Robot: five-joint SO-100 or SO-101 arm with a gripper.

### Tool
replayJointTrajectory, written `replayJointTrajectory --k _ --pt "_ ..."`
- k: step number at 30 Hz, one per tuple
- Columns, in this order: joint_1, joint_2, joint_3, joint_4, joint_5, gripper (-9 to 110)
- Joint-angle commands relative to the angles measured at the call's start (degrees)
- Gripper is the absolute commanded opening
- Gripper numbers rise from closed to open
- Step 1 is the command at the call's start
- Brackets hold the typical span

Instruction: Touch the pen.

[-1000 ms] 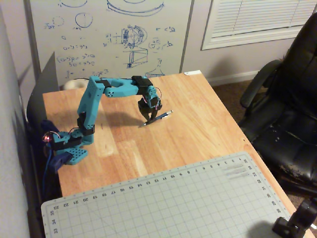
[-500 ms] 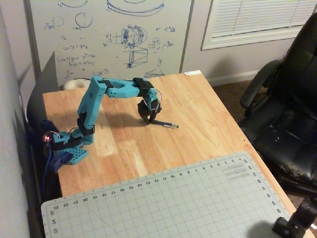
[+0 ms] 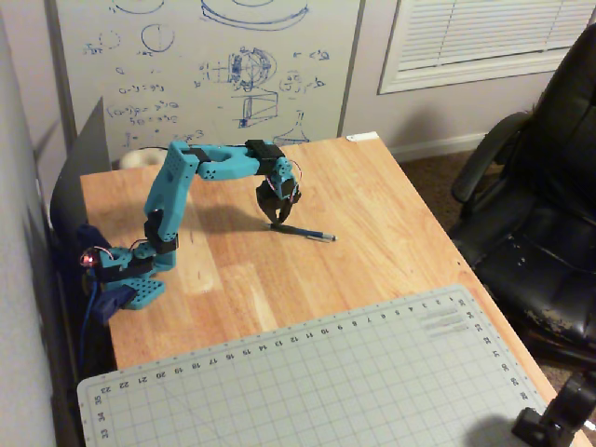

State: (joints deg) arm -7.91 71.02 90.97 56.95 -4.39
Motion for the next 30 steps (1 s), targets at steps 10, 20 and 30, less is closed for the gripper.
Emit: replayJointTrajectory --k 10,20,30 --pt "-0.53 5.71 -0.26 -0.97 0.70 1" --pt "-0.53 6.06 0.88 -0.97 0.62 1" --pt "-0.53 6.33 0.88 -0.88 0.62 1"
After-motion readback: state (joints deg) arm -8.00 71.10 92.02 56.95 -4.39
